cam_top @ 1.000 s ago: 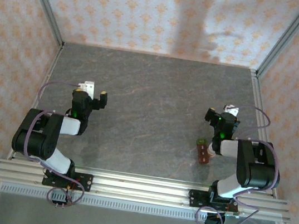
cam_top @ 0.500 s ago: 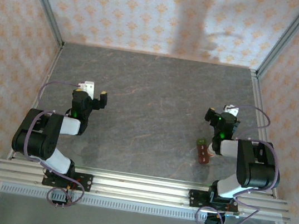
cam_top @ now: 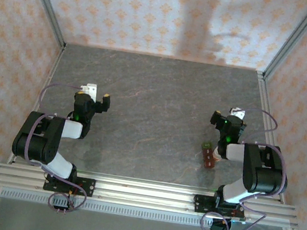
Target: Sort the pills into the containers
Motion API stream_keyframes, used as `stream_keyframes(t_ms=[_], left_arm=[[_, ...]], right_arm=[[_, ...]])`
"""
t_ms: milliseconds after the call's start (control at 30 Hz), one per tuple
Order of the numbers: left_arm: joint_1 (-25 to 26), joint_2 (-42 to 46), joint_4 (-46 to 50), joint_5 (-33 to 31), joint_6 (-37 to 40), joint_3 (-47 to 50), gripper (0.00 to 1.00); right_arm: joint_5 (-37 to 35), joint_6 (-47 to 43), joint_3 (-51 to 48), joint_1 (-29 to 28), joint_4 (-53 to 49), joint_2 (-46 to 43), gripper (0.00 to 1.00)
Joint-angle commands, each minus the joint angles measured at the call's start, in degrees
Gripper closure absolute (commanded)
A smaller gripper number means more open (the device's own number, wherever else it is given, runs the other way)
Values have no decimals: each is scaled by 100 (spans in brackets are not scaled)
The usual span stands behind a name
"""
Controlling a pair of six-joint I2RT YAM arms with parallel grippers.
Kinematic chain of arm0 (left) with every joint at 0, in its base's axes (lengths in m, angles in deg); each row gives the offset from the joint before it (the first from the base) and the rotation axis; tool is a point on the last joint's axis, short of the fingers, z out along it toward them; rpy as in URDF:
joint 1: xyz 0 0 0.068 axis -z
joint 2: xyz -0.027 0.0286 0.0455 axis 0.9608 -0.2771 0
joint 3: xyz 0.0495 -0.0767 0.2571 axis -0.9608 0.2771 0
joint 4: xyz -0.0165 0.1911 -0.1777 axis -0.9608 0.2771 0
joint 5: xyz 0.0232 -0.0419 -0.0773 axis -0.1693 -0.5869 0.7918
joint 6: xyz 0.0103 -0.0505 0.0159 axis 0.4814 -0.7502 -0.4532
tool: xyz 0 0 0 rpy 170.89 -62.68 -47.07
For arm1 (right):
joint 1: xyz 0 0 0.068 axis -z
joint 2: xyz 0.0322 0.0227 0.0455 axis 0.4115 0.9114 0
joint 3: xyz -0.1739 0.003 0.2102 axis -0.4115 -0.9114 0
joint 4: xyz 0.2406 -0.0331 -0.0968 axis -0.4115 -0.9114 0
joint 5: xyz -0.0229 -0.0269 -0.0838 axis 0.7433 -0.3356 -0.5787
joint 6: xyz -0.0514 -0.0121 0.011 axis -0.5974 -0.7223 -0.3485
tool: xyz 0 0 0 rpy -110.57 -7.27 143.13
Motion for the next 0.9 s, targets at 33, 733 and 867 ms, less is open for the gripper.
stream_keyframes(t_ms=[33,733,867], left_arm=[[-14,26,-6,-10,28,-23,1],[-11,1341,2120,-468,-269,-1136,0],[13,1644,3209,-233,-691,-1918,0]], right_arm=[[-479,145,154,38,-301,-337,1],[-1864,1626,2200,65,-4279,-1800,0],[-1077,2041,3289,59,-5879,-1899,0]])
